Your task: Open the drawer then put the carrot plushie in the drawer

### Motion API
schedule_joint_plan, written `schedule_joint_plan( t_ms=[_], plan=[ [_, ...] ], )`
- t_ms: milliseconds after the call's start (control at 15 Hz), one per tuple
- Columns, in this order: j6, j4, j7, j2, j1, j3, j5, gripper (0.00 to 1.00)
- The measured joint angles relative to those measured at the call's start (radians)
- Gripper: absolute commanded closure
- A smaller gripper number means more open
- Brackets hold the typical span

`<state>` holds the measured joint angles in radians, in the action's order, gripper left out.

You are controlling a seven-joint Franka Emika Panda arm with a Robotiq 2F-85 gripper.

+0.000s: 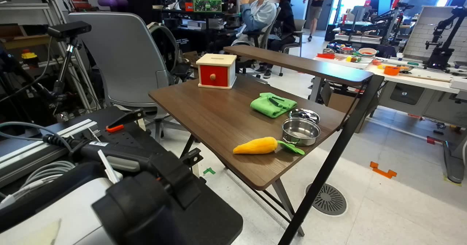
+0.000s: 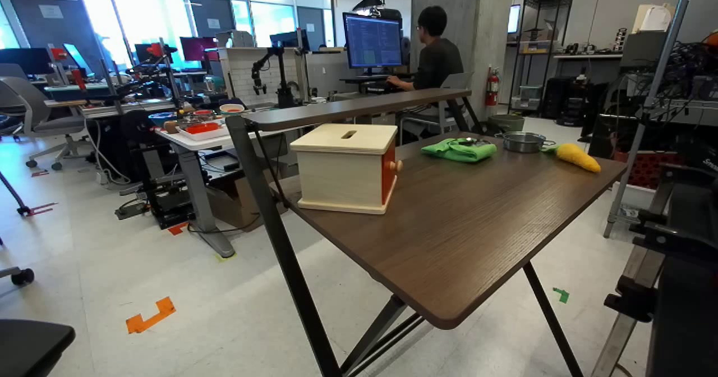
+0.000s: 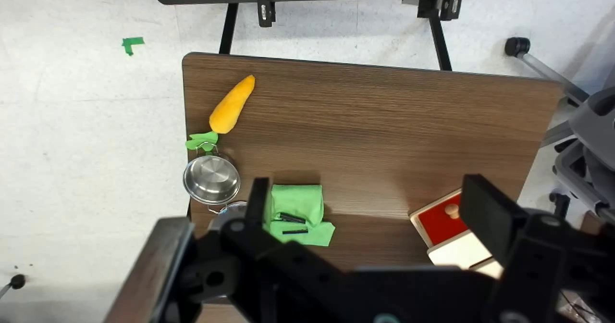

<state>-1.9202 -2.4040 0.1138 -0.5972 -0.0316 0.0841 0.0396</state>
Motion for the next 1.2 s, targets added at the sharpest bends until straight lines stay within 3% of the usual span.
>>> schedule_joint_plan(
  t_ms=[800,1200],
  plan=[
    [0.019,-0.016,-0.015,-0.138,0.000,-0.002,-0.033,0.00],
    [0.082,-0.016,-0.085,-0.151,0.000,-0.002,-0.049,0.00]
  ],
)
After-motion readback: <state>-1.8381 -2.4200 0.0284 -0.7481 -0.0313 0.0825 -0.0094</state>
